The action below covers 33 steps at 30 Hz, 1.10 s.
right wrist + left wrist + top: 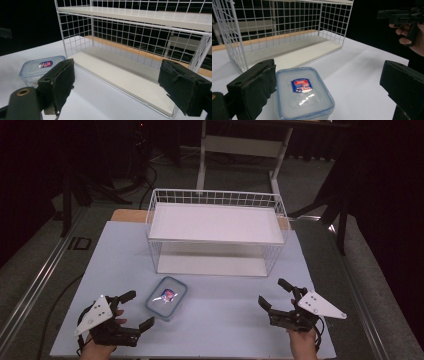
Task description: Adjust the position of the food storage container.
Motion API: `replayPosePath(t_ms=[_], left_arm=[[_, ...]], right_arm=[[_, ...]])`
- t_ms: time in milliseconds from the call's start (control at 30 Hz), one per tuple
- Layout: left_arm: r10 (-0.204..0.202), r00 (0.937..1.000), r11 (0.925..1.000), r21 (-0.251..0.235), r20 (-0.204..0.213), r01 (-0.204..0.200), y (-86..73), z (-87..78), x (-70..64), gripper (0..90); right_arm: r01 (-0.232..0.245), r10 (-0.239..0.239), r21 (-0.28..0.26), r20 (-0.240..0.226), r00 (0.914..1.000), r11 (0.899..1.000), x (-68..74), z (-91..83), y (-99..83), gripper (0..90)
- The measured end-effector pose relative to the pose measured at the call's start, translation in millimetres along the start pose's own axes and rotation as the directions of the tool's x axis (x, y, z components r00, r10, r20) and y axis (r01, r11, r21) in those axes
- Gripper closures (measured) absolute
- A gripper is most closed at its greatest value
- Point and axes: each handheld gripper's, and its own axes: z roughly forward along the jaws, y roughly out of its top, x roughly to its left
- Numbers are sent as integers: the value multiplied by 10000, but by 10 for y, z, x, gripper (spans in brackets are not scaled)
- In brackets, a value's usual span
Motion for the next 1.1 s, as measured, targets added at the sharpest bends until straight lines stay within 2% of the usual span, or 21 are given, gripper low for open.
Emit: replayPosePath(t_ms=[33,433,467,600,700,767,833,967,1033,1100], left_arm=[[-40,10000,10000,21,90,39,-2,6,-3,17],[-11,10000,10000,83,15,11,18,9,-8,17],[-48,9999,9999,-109,142,50,31,6,-3,17],[250,9997,9997,-74,33,-250,100,29,39,17],[44,9989,10000,-91,467,-40,158,70,91,18],[37,9985,10000,-76,549,-33,172,80,94,18],[-102,9957,9999,16,921,101,196,109,105,18],[-81,9968,9990,442,796,45,212,138,128,17],[-326,9957,9987,418,870,291,212,125,192,17],[-396,9968,9983,445,697,365,212,114,246,18]], right_arm=[[-22,22,-6,-28,10000,10000,0,-1,1,137],[131,-131,11,-102,9999,9999,55,-15,10,136],[131,-131,11,-102,9999,9999,55,-15,10,136],[99,-99,-1,-12,10000,10000,68,-20,6,137],[127,-127,-17,-24,9999,9999,76,0,5,136],[147,-147,41,-20,9999,9999,75,12,9,136],[167,-167,24,2,9999,9999,74,14,9,136],[90,-90,36,17,10000,10000,69,22,8,135],[86,-86,43,31,10000,10000,70,23,9,135],[100,-100,25,10,9999,9999,74,23,8,135]])
